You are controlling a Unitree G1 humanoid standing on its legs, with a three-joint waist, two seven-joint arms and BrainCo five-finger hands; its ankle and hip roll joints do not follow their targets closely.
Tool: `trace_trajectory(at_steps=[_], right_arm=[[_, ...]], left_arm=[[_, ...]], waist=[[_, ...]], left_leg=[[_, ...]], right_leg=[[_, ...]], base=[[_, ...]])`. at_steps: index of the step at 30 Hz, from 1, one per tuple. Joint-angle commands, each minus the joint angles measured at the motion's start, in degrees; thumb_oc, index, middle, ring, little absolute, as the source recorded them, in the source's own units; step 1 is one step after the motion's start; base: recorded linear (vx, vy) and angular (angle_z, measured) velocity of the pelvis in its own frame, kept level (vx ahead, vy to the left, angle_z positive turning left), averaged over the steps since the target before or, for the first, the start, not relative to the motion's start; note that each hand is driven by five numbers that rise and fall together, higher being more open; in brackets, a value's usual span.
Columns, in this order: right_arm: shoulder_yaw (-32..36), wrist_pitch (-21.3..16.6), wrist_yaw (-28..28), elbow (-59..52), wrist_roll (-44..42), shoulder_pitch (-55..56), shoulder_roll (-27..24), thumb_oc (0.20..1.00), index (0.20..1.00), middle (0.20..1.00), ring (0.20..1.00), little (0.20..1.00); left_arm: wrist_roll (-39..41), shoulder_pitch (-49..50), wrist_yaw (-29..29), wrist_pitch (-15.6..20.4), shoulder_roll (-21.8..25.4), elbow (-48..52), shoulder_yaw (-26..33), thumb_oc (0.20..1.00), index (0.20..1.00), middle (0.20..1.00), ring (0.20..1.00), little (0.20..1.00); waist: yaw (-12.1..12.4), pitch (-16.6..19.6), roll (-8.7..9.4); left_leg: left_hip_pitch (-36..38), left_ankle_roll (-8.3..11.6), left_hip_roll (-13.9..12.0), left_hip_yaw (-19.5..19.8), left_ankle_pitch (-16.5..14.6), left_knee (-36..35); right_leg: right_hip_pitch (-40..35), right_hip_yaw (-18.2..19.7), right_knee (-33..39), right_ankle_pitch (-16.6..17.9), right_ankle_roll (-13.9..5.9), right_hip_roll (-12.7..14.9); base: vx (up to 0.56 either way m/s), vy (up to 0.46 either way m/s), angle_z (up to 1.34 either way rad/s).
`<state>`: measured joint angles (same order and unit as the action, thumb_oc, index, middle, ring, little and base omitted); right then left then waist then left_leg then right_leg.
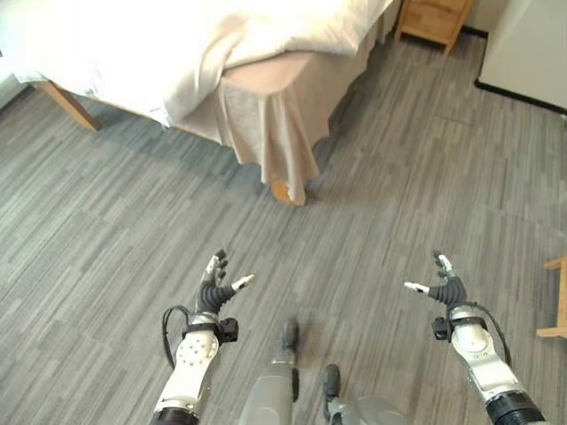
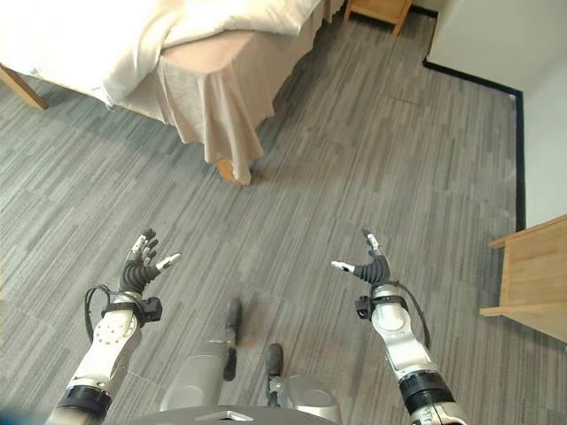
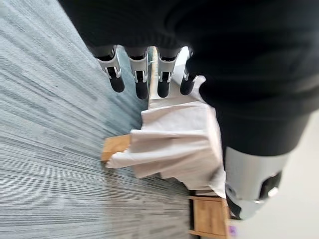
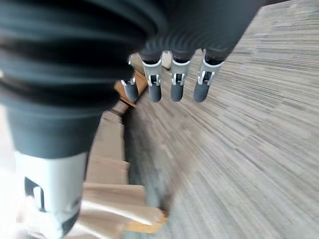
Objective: Making the bed.
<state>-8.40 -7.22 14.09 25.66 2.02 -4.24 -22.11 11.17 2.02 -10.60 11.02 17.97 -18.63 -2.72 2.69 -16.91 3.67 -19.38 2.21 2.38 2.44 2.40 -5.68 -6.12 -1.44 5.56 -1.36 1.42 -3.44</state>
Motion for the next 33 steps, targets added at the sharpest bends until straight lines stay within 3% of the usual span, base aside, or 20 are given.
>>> trace_trajectory(at_steps=[1,4,5,6,8,9,10,12,14,16,20,25,28,30,31,32,33], right_arm=[[1.97,-0.89,2.42,-4.78,2.1,2.62,-2.15,1.0,1.0,1.0,1.0,1.0],[1.95,-0.46,1.53,-4.66,4.55,4.55,-0.69,1.0,1.0,1.0,1.0,1.0],[1.28,-0.28,1.02,-4.59,6.35,5.1,0.33,1.0,1.0,1.0,1.0,1.0],[1.3,-0.27,1.02,-4.6,6.36,5.08,0.35,1.0,1.0,1.0,1.0,1.0],[-0.21,-0.41,0.53,-4.96,6.68,3.78,0.77,1.0,1.0,1.0,1.0,1.0],[-1.0,0.03,0.14,-5.42,7.42,3.17,0.96,1.0,1.0,1.0,1.0,1.0],[-2.09,-0.07,0.01,-6.72,10.52,2.1,0.55,1.0,1.0,1.0,1.0,1.0],[-2.54,-0.18,-0.14,-8.36,11.46,1.33,0.61,1.0,1.0,1.0,1.0,1.0],[-2.59,-0.21,-0.69,-9.29,11.36,1.15,0.48,1.0,1.0,1.0,1.0,1.0],[-2.52,-0.26,-0.96,-10.5,12.5,1.22,-0.69,1.0,1.0,1.0,1.0,1.0],[-2.38,0.04,-0.59,-10.51,12.24,2.13,-0.45,1.0,1.0,1.0,1.0,1.0],[-1.8,0.23,-0.56,-10.05,11.54,2.97,-0.02,1.0,1.0,1.0,1.0,1.0],[-1.33,0.52,-1.82,-10.36,11.0,5.24,-0.48,1.0,1.0,1.0,1.0,1.0],[-0.88,-0.06,-1.44,-10.96,10.15,5.21,-0.71,1.0,1.0,1.0,1.0,1.0],[-0.76,-0.09,-0.92,-11.25,9.45,4.48,-1.82,1.0,1.0,1.0,1.0,1.0],[-0.42,0.04,-0.64,-10.82,9.61,4.3,-2.41,1.0,1.0,1.0,1.0,1.0],[-0.1,0.53,-0.76,-10.32,9.75,4.55,-3.02,1.0,1.0,1.0,1.0,1.0]], left_arm=[[1.06,-0.95,-1.44,2.39,1.99,4.44,-1.34,1.0,1.0,1.0,1.0,1.0],[-1.61,-0.7,-1.79,2.16,3.13,4.61,-0.93,1.0,1.0,1.0,1.0,1.0],[-3.29,-0.92,-2.17,1.76,4.62,4.41,-0.68,1.0,1.0,1.0,1.0,1.0],[-3.29,-0.94,-2.17,1.75,4.63,4.42,-0.68,1.0,1.0,1.0,1.0,1.0],[-4.21,-1.49,-2.86,1.67,7.57,4.68,0.33,1.0,1.0,1.0,1.0,1.0],[-4.19,-1.24,-3.12,1.6,8.53,4.85,1.16,1.0,1.0,1.0,1.0,1.0],[-4.3,-0.89,-3.68,1.69,10.0,5.14,3.02,1.0,1.0,1.0,1.0,1.0],[-4.27,-0.36,-4.36,1.94,10.86,5.26,4.65,1.0,1.0,1.0,1.0,1.0],[-4.15,0.01,-4.23,1.95,11.06,5.03,5.25,1.0,1.0,1.0,1.0,1.0],[-4.04,0.93,-3.86,1.83,11.32,4.9,6.25,1.0,1.0,1.0,1.0,1.0],[-3.64,0.53,-3.82,1.49,10.46,3.28,5.75,1.0,1.0,1.0,1.0,1.0],[-3.95,2.43,-2.65,1.49,8.34,2.73,5.14,1.0,1.0,1.0,1.0,1.0],[-2.95,9.35,-0.87,1.18,5.16,3.77,7.39,1.0,1.0,1.0,1.0,1.0],[-1.88,9.43,-0.9,1.29,4.75,4.61,7.76,1.0,1.0,1.0,1.0,1.0],[-1.1,8.37,-1.01,1.68,4.61,5.26,7.27,1.0,1.0,1.0,1.0,1.0],[-1.09,8.05,-1.07,1.66,4.43,5.31,7.03,1.0,1.0,1.0,1.0,1.0],[-0.51,7.95,-0.45,1.38,4.07,5.65,6.8,1.0,1.0,1.0,1.0,1.0]], waist=[[1.87,1.26,0.38],[1.69,3.55,1.18],[1.37,4.74,3.34],[1.49,4.8,3.23],[1.15,4.76,4.62],[0.89,4.62,4.37],[0.85,4.65,4.09],[0.59,4.8,4.27],[0.35,4.96,4.42],[-0.06,5.26,5.06],[-1.65,5.05,5.29],[-1.39,5.76,5.15],[-1.45,7.64,2.53],[-0.23,5.21,1.76],[0.43,2.78,1.87],[0.13,2.45,1.76],[0.1,2.61,1.26]], left_leg=[[0.51,2.69,-2.76,-0.53,2.9,2.59],[3.26,1.78,-3.45,-0.77,5.13,2.7],[6.49,0.52,-2.98,-1.66,3.51,3.39],[6.35,0.52,-3.15,-1.71,3.62,3.4],[10.3,-0.65,-3.44,-3.03,2.22,2.9],[11.63,-1.05,-4.1,-3.16,1.87,2.81],[14.84,-1.21,-5.77,-4.02,0.56,1.56],[16.89,-1.07,-7.05,-5.06,-0.65,1.14],[17.76,-1.0,-7.25,-4.98,-1.3,1.08],[19.94,-0.86,-7.07,-4.71,-2.42,0.71],[22.54,-0.36,-6.53,-3.12,-4.22,0.68],[25.57,0.06,-6.5,-2.96,-7.21,1.63],[27.24,1.71,-8.6,-3.76,-10.08,5.94],[20.11,4.09,-9.36,-2.57,-6.72,20.5],[13.83,4.17,-8.15,-0.4,-4.03,29.01],[11.64,3.84,-8.08,-0.48,-4.79,30.12],[11.11,2.84,-7.58,-1.34,-7.45,24.08]], right_leg=[[-1.74,-0.95,-3.13,-8.58,-5.83,6.99],[-3.68,0.3,-5.47,-9.15,-7.32,8.58],[-3.0,0.64,-10.62,-7.94,-9.46,10.43],[-2.82,0.78,-10.6,-7.77,-9.45,10.28],[0.38,1.1,-19.54,-1.17,-11.88,11.54],[2.68,0.69,-24.07,1.16,-12.15,11.7],[5.19,-2.82,-27.78,3.49,-11.85,13.34],[6.41,-7.27,-25.94,2.91,-11.16,14.49],[6.54,-7.94,-23.77,1.79,-10.81,13.55],[8.86,-7.96,-16.28,-2.01,-9.57,8.66],[10.87,-5.15,-8.14,-1.27,-9.18,4.48],[8.78,-5.39,-2.54,1.75,-8.89,6.27],[5.47,-6.48,-1.13,1.36,-7.92,6.7],[3.52,-6.37,-0.57,0.0,-5.91,6.62],[3.11,-6.43,-0.56,-0.62,-4.77,7.15],[3.02,-7.16,-0.56,-1.36,-4.68,7.32],[2.85,-7.23,-0.56,-2.31,-4.99,7.45]], base=[[0.44,0.276,-0.12],[0.5,0.372,-0.24],[0.43,0.322,-0.46],[0.37,0.29,-0.59],[0.22,0.233,-0.53],[0.33,0.309,-0.32],[0.32,0.238,-0.06],[0.27,0.136,-0.06],[0.2,0.041,0.19],[0.4,0.044,0.35],[0.26,0.002,0.25],[0.25,-0.069,0.62],[0.34,-0.153,0.15],[0.06,-0.264,-0.45],[-0.08,-0.189,-0.05],[0.04,-0.132,-0.12],[0.19,0.0,-0.34]])
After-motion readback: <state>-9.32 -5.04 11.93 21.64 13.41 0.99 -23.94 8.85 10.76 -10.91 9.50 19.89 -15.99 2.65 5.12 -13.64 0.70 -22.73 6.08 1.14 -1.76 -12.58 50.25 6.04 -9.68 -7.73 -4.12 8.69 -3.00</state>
